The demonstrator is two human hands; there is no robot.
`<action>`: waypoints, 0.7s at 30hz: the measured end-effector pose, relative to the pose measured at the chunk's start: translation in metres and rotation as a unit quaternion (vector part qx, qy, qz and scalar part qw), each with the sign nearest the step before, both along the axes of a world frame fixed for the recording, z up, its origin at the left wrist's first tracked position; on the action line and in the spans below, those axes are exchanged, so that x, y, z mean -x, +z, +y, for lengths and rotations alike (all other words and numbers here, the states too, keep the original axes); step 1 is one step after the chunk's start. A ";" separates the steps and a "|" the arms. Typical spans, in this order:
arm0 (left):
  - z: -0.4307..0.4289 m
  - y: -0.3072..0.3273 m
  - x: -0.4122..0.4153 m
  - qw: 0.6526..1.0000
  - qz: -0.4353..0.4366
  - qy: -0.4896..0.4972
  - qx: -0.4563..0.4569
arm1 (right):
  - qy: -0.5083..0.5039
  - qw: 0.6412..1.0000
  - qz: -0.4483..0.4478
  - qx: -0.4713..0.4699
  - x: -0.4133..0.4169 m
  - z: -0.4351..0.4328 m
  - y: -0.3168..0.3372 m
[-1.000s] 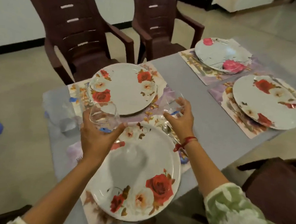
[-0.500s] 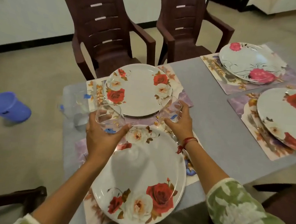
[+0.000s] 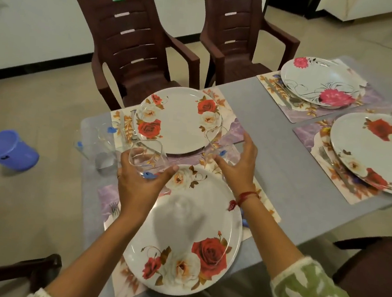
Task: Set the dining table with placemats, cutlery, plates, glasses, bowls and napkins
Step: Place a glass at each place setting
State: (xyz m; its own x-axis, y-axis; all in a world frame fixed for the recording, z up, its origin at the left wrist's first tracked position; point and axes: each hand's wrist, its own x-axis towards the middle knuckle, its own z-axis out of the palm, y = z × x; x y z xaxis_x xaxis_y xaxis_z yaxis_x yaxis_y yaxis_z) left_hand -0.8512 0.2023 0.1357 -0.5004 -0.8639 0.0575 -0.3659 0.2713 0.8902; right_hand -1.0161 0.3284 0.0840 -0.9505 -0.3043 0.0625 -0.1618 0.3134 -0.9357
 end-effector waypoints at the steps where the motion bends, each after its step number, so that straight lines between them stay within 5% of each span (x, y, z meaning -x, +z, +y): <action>1: 0.003 0.003 0.000 1.000 0.005 -0.005 -0.005 | 0.000 0.999 0.022 0.032 -0.013 0.005 0.009; 6: 0.023 0.019 -0.003 0.998 0.035 -0.056 0.003 | 0.221 0.975 0.027 0.000 -0.091 0.028 0.029; 8: 0.032 0.023 -0.007 0.996 0.034 -0.083 0.006 | 0.236 0.971 0.026 -0.023 -0.113 0.028 0.026; 21: 0.077 0.054 -0.126 0.944 0.015 -0.324 0.057 | -0.054 0.996 0.076 0.017 -0.255 0.046 0.051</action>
